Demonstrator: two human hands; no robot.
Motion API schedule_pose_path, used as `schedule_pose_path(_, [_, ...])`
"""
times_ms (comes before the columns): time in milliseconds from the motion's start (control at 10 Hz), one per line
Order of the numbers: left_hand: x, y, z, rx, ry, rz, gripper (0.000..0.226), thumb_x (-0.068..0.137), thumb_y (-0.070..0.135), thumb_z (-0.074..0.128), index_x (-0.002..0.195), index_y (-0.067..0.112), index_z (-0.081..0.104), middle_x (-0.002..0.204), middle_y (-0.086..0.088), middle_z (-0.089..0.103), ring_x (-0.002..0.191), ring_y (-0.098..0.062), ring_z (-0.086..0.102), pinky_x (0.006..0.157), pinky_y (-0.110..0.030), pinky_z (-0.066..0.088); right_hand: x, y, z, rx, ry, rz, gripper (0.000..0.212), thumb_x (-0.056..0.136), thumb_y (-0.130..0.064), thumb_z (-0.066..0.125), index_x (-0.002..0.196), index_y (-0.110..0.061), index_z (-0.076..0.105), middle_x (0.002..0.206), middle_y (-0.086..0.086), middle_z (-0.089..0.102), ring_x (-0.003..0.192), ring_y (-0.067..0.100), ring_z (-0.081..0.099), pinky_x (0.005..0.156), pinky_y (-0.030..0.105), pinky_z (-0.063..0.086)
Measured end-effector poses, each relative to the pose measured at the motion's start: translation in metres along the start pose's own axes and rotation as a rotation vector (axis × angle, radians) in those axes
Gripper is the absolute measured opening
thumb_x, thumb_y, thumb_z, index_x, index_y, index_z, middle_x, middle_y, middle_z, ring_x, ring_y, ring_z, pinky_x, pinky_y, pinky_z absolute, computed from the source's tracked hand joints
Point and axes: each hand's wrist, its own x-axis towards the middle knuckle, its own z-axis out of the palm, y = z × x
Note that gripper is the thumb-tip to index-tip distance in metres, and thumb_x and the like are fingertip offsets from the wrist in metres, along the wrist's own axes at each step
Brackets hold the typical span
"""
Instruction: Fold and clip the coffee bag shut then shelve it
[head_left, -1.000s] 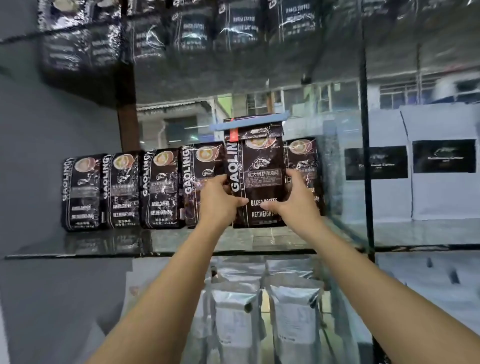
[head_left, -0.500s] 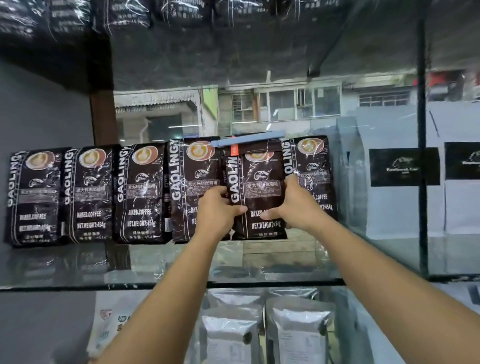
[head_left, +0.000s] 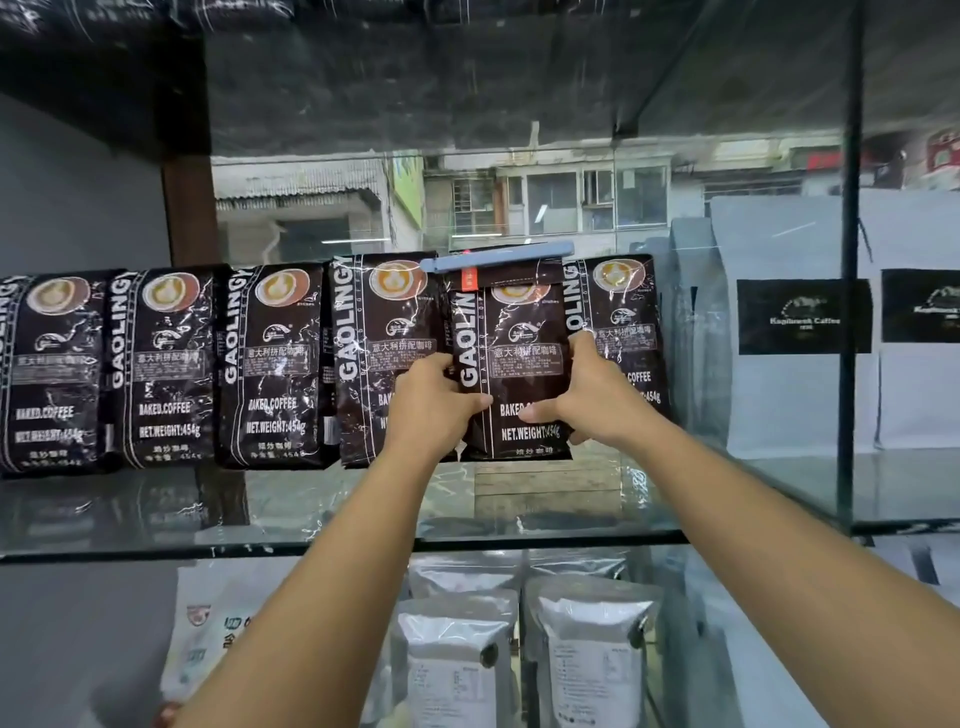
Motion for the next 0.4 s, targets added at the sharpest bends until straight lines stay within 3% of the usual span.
schedule_pose_path(100, [-0.005, 0.001, 0.0, 0.088, -0.029, -0.005, 0.066, 0.078, 0.02, 0.069, 0.133, 0.008, 0.036, 0.117, -0.017, 0.06, 0.1, -0.031, 0.058, 0.09, -0.047, 0.049, -0.004, 0.0, 0.001, -0.009, 0.007, 0.016, 0.084, 0.068, -0.025, 0.077, 0.13, -0.019, 0.02, 0.126, 0.01, 0.053, 0.097, 0.027, 0.058, 0.075, 0.045, 0.058])
schedule_pose_path(200, [-0.006, 0.0, -0.001, 0.114, -0.05, -0.024, 0.065, 0.082, 0.027, 0.064, 0.137, 0.014, 0.031, 0.123, -0.013, 0.057, 0.103, -0.028, 0.056, 0.089, -0.039, 0.045, -0.008, 0.001, 0.0, -0.015, -0.016, 0.017, 0.088, 0.071, -0.03, 0.075, 0.134, -0.019, 0.015, 0.13, 0.01, 0.052, 0.107, 0.027, 0.054, 0.092, 0.045, 0.047])
schedule_pose_path(300, [-0.017, 0.004, -0.007, 0.06, -0.02, -0.028, 0.059, 0.083, 0.031, 0.061, 0.134, 0.016, 0.036, 0.126, -0.009, 0.056, 0.102, -0.022, 0.055, 0.088, -0.035, 0.044, -0.02, -0.004, -0.008, -0.017, 0.028, -0.028, 0.076, 0.073, -0.035, 0.072, 0.129, -0.019, 0.024, 0.122, 0.004, 0.055, 0.106, 0.024, 0.054, 0.096, 0.044, 0.044])
schedule_pose_path(400, [-0.028, 0.011, -0.018, 0.074, 0.095, 0.057, 0.056, 0.084, 0.034, 0.059, 0.133, 0.018, 0.039, 0.132, -0.006, 0.052, 0.114, -0.022, 0.051, 0.093, -0.036, 0.039, -0.031, -0.007, -0.025, 0.025, 0.192, -0.039, 0.059, 0.079, -0.038, 0.065, 0.126, -0.016, 0.036, 0.108, 0.005, 0.058, 0.097, 0.023, 0.057, 0.087, 0.041, 0.047])
